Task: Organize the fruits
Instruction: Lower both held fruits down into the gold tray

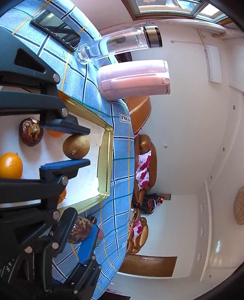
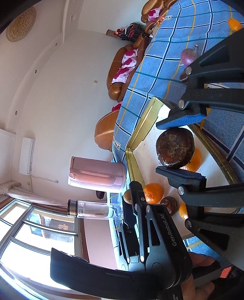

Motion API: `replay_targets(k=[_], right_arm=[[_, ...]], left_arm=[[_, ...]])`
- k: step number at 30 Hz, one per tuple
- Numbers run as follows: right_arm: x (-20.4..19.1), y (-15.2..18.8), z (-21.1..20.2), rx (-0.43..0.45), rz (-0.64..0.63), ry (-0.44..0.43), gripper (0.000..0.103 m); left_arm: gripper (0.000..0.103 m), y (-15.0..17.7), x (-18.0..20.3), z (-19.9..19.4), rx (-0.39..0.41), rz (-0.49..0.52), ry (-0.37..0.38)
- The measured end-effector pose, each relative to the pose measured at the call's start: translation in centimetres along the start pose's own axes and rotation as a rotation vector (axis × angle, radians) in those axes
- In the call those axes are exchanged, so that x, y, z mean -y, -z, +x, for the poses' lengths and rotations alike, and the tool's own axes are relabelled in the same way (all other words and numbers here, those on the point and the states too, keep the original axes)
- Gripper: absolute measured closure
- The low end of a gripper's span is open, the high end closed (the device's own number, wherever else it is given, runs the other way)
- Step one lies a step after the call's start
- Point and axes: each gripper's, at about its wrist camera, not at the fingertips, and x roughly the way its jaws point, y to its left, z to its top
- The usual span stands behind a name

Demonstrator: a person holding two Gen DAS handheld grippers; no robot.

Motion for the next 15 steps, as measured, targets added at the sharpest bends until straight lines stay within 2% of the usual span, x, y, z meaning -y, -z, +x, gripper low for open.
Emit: replay_targets(k=[15], right_arm=[[-1.2,-0.3,0.8,-0.016,-0.024,-0.039,0.060]], left_arm=[[0.076,0.2,-1.3,0.5,-0.055,0.009,-0.025]])
